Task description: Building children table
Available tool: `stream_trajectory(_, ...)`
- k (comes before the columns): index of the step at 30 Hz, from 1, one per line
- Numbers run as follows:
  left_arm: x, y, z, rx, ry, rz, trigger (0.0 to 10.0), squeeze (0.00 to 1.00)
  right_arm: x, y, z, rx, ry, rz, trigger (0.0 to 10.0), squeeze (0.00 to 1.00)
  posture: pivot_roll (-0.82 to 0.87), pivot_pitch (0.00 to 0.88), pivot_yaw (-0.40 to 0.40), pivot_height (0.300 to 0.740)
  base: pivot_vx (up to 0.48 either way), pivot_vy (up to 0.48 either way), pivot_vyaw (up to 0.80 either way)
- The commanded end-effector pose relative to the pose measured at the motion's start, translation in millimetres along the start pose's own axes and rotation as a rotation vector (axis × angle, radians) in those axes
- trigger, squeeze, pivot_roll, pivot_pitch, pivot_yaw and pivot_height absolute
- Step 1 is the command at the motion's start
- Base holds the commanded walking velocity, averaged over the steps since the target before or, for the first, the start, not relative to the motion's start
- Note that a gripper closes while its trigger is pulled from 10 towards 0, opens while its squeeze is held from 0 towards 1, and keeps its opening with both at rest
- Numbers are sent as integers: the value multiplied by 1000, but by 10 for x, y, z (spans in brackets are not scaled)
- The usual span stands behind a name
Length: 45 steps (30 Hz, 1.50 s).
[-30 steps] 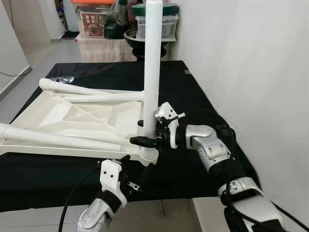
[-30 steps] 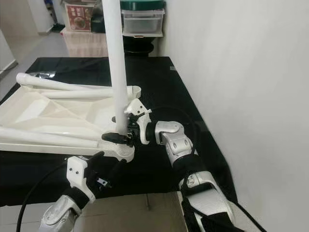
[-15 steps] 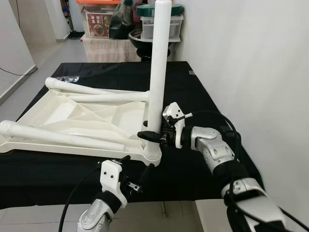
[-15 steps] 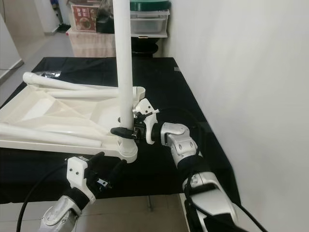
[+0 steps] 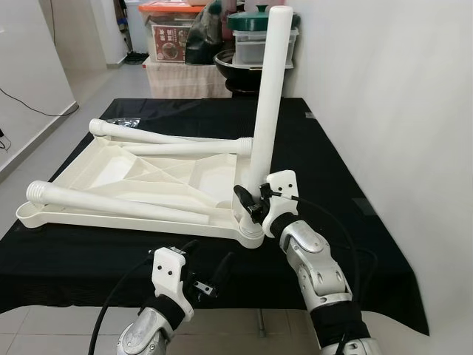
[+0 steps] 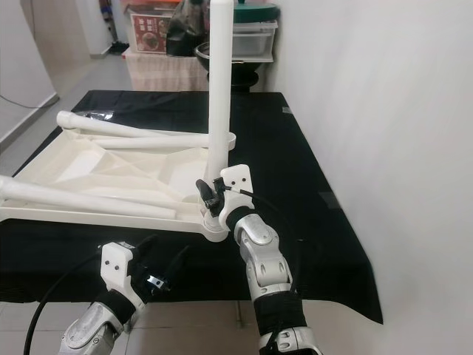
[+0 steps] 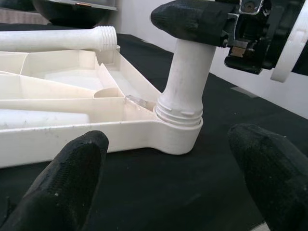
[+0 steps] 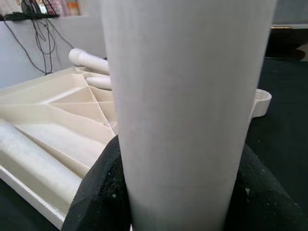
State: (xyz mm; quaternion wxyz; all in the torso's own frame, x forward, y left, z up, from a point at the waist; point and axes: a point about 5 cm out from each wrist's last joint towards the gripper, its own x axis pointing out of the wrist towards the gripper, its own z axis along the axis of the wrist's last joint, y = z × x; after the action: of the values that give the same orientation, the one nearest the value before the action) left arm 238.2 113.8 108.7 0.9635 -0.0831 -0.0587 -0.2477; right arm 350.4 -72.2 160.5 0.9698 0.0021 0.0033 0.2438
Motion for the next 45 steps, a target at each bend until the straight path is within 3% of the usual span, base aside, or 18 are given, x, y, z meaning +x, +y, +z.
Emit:
stream_trajectory(1, -10, 8, -29, 0, 17, 0, 10000, 0, 4, 25, -256, 49, 117, 40, 10000, 0, 45, 57, -49, 740, 0, 0, 0)
stream_trajectory(2, -6, 12, -33, 2, 16, 2, 10000, 0, 91, 33, -144, 44, 89, 123, 10000, 1000, 45, 58, -50, 740, 0, 0, 0)
stream_trajectory(3, -6, 12, -33, 2, 16, 2, 10000, 0, 91, 33, -144, 44, 89, 123, 10000, 1000, 45, 58, -50, 740, 0, 0, 0)
stream_trajectory(6, 1, 7, -47, 0, 19, 0, 10000, 0, 169, -8, 108, -17, 19, 383, 10000, 1000, 43, 47, -49, 740, 0, 0, 0)
stream_trajectory(7, 1, 7, -47, 0, 19, 0, 10000, 0, 169, -8, 108, -17, 19, 383, 10000, 1000, 43, 47, -49, 740, 0, 0, 0)
stream_trajectory(8, 4, 4, -49, -1, 20, -2, 10000, 0, 159, -28, 171, -49, 16, 467, 10000, 0, 42, 46, -49, 740, 0, 0, 0)
stream_trajectory(17, 8, -11, -63, -4, 22, -2, 10000, 0, 24, -118, 273, -228, 113, 765, 10000, 0, 54, 36, -57, 740, 0, 0, 0)
stream_trajectory(24, 2, -15, -64, -3, 23, -1, 10000, 0, 66, -168, 306, -228, 126, 789, 10000, 0, 60, 38, -59, 740, 0, 0, 0)
stream_trajectory(25, -2, -17, -62, -3, 23, -1, 10000, 0, 71, -190, 307, -222, 132, 815, 0, 0, 62, 43, -57, 740, 0, 0, 0)
stream_trajectory(32, -11, -24, -55, -4, 22, -1, 10000, 0, 63, -246, 295, -198, 130, 812, 0, 0, 58, 50, -53, 740, 0, 0, 0)
stream_trajectory(36, -12, -29, -53, -5, 22, -2, 10000, 0, 46, -325, 246, -175, 128, 720, 0, 0, 57, 53, -56, 740, 0, 0, 0)
stream_trajectory(37, -15, -31, -47, -5, 20, -1, 10000, 0, 34, -388, 188, -156, 130, 621, 0, 0, 55, 63, -61, 740, 0, 0, 0)
stream_trajectory(38, -21, -28, -41, -5, 19, 1, 10000, 0, 14, -440, 92, -123, 141, 499, 0, 0, 53, 67, -64, 740, 0, 0, 0)
stream_trajectory(39, -32, -22, -34, -5, 17, 3, 10000, 0, -10, -464, -48, -88, 150, 305, 0, 0, 52, 68, -66, 740, 0, 0, 0)
stream_trajectory(41, -50, -11, -18, -4, 16, 5, 10000, 0, -224, -473, -370, -14, 188, -140, 0, 0, 54, 82, -64, 740, 0, 0, 0)
stream_trajectory(42, -50, -11, -18, -4, 16, 5, 10000, 0, -224, -473, -370, -14, 188, -140, 0, 0, 54, 82, -64, 740, 0, 0, 0)
stream_trajectory(43, -53, -9, -14, -4, 17, 5, 10000, 0, -325, -465, -446, -5, 201, -241, 0, 0, 54, 82, -64, 740, 0, 0, 0)
stream_trajectory(45, -65, 9, -12, 1, 20, 6, 10000, 0, -324, -398, -423, 13, 188, -220, 0, 0, 48, 82, -46, 740, 0, 0, 0)
